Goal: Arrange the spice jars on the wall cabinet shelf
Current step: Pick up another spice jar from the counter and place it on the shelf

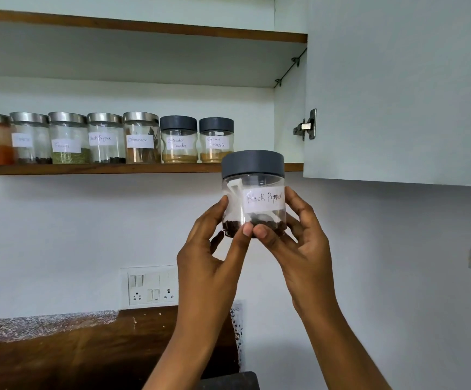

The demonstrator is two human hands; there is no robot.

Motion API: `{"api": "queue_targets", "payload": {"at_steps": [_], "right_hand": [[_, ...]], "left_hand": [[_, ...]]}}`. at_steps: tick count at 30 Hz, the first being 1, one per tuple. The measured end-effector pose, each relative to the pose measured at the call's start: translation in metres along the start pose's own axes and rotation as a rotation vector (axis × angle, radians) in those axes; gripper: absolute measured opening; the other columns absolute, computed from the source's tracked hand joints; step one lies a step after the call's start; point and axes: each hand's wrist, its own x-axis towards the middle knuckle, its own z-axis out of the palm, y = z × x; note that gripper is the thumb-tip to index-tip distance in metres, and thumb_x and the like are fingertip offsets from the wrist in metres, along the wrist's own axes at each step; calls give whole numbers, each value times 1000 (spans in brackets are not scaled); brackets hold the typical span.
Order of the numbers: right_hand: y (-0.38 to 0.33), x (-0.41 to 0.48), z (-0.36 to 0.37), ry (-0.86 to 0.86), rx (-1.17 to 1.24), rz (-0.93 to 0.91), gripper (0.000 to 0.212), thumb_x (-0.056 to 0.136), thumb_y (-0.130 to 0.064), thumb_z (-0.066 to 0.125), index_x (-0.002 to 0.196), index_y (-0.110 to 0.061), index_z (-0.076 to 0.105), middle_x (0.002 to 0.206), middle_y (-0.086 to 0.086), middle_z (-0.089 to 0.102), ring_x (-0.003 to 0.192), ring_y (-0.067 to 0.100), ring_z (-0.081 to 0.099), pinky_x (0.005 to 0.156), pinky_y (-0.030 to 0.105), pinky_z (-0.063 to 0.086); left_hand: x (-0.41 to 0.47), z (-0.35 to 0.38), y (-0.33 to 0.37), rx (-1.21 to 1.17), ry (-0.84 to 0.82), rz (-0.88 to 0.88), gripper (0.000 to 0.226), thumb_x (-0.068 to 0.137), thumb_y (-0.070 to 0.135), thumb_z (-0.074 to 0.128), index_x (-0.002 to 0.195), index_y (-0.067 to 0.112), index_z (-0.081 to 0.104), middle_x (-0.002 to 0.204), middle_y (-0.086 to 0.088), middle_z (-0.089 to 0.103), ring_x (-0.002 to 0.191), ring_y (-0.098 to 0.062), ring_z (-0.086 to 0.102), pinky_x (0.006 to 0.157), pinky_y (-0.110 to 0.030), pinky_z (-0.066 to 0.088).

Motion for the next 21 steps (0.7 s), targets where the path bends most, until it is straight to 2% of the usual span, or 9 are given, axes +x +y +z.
{"api": "queue_targets", "payload": {"at_steps": [3,6,9,11,13,16,19,21], "right_hand": [[-6,2,-2,-36,-52,-38,53,70,-38,64,119,-48,44,124,-25,49,106,-22,51,74,0,45],[-7,4,-5,-71,-62,-18,54,71,-38,63,120,-48,44,122,-28,48,102,-27,48,71,-2,43],[-7,7,-10,-59,-72,25,55,68,-42,65,117,-53,44,122,-29,52,95,-30,49,68,-3,43],[-6,10,-14,-47,-88,35,51,66,-44,67,112,-53,48,123,-29,55,98,-25,53,70,-1,45],[-7,16,-18,-28,-107,42,48,64,-45,67,109,-51,52,125,-22,58,107,-9,58,73,4,48],[-9,32,-21,-1,-138,40,50,65,-45,66,113,-47,54,128,-15,58,114,5,56,73,8,45],[-12,62,-21,28,-126,27,46,76,-34,69,119,-41,55,123,-14,59,98,-6,56,65,1,43],[-15,84,-19,46,-131,2,46,81,-26,69,124,-34,56,121,-12,59,95,-9,55,64,0,43]], "left_hand": [[5,0,4,-31,9,-17,64,71,46,64,132,34,52,129,16,59,113,3,57,93,-17,48],[12,1,3,-40,10,-11,69,67,47,66,133,30,53,126,14,61,109,7,58,91,-14,49],[13,7,0,-32,15,-13,69,67,45,67,132,30,52,129,15,58,111,2,58,91,-13,48],[15,13,-3,-7,18,14,64,69,44,67,129,30,53,127,16,55,106,7,57,89,-9,47],[20,19,-5,8,9,46,64,70,44,66,130,25,54,126,15,53,105,9,56,89,-6,45],[38,29,-5,28,-19,72,63,75,41,66,134,25,51,125,15,51,102,15,53,83,-1,43],[67,43,-2,77,-33,152,57,81,35,67,134,23,50,122,13,52,98,20,51,77,-2,43],[92,52,-1,97,-40,173,57,83,36,68,135,19,51,125,7,56,102,8,56,85,-12,47]]}}
